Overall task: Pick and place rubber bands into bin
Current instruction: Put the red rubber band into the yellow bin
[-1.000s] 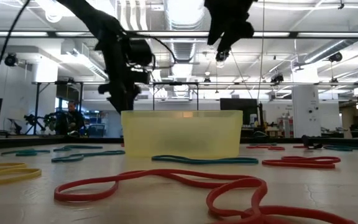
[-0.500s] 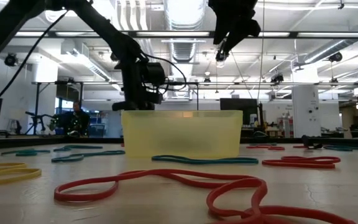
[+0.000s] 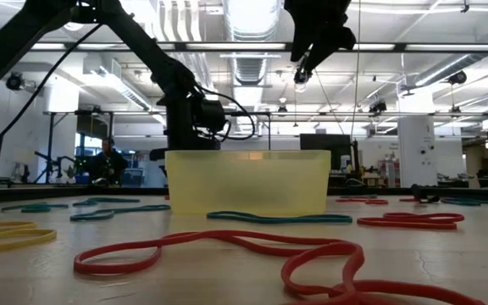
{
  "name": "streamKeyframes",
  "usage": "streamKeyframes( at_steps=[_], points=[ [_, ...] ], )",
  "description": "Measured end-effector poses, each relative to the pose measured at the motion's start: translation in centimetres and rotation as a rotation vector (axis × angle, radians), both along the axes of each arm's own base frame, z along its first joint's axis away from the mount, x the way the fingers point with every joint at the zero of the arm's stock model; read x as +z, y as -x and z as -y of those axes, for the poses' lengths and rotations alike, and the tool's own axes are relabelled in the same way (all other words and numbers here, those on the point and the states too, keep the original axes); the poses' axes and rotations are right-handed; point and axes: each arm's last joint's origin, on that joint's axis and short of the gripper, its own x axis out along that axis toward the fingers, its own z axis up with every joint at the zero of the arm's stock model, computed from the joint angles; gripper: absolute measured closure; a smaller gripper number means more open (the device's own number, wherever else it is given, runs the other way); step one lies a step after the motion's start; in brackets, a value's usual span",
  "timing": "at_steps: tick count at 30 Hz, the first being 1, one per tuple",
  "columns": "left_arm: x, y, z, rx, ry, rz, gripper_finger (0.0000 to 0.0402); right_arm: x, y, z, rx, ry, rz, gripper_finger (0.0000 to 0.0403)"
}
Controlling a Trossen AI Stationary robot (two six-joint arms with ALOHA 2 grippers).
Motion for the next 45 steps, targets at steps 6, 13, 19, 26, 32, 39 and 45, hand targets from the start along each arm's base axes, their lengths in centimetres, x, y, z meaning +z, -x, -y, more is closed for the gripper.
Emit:
streamKeyframes(
  at_steps=[6,13,19,26,32,39,45],
  points=[
    [-0.5,0.0,0.0,0.022,0.021,-0.011,0.0306,0.0,0.0,0.0,-0.024,-0.01,0.01,0.0178],
    [-0.5,0.0,0.4,0.093,0.079,-0.005,0.0395,0.0,0.0,0.0,-0.026,-0.011,0.011,0.0179],
    [1.1,-0.4,2.0,0.127,0.201,0.081,0.0401,0.0,0.0,0.1,-0.037,0.011,0.009,0.0179],
    [7.0,-0.8,3.7,0.117,0.292,0.384,0.0402,0.0,0.0,0.1,-0.035,0.014,0.008,0.0179],
    [12.3,0.8,5.3,0.104,0.211,0.527,0.0402,0.0,0.0,0.1,-0.032,0.015,0.007,0.0179],
    [11.5,1.5,5.2,0.145,0.007,0.427,0.0401,0.0,0.0,0.1,-0.032,0.015,0.005,0.0179],
    [6.5,1.0,4.4,0.183,-0.058,0.244,0.0368,-0.1,0.0,0.1,-0.035,0.013,0.003,0.0179]
  ],
)
